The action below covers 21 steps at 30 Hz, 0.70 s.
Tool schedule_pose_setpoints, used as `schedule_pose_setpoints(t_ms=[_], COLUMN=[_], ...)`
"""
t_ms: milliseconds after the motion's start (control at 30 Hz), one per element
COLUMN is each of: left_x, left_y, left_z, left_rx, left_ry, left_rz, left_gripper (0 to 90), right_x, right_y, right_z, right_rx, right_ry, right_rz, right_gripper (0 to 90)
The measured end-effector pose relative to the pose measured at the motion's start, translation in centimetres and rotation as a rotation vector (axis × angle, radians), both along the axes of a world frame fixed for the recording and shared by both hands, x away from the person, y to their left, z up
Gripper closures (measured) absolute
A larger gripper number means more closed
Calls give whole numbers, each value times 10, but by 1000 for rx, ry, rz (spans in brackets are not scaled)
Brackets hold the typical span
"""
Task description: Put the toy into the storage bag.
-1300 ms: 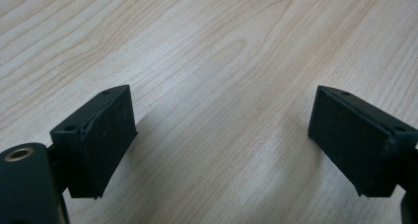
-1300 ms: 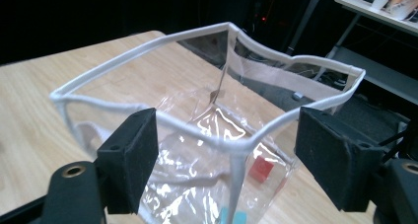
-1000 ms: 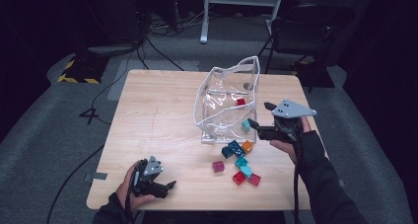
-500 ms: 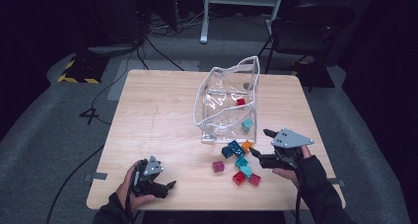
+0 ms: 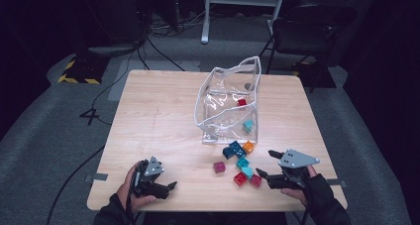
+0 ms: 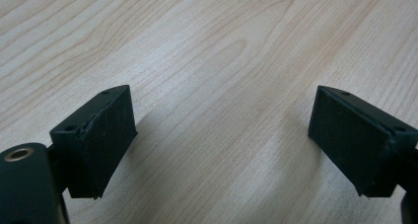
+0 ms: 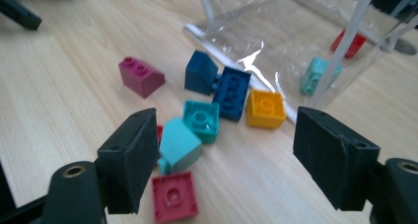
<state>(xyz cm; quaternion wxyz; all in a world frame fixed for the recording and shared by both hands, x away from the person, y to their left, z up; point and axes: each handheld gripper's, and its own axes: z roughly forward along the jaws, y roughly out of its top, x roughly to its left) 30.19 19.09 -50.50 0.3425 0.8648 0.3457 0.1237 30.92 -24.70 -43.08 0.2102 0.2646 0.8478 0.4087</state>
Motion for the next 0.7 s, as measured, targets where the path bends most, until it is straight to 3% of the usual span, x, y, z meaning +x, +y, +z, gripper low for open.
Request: schedule_pose_setpoints(t_ms=[367, 700], left_x=[0, 0], left_y=[0, 0], left_z=[0, 0], left_rx=[0, 2], left_ry=[0, 0], left_rz=[0, -1], left_gripper=[110, 110], right_x=[-10, -8], right_y=[-13, -9], right_z=[-35, -61], right_rx=[13, -8], right_ry=[107, 147], right_rz=[48, 79], right_gripper=[262, 270])
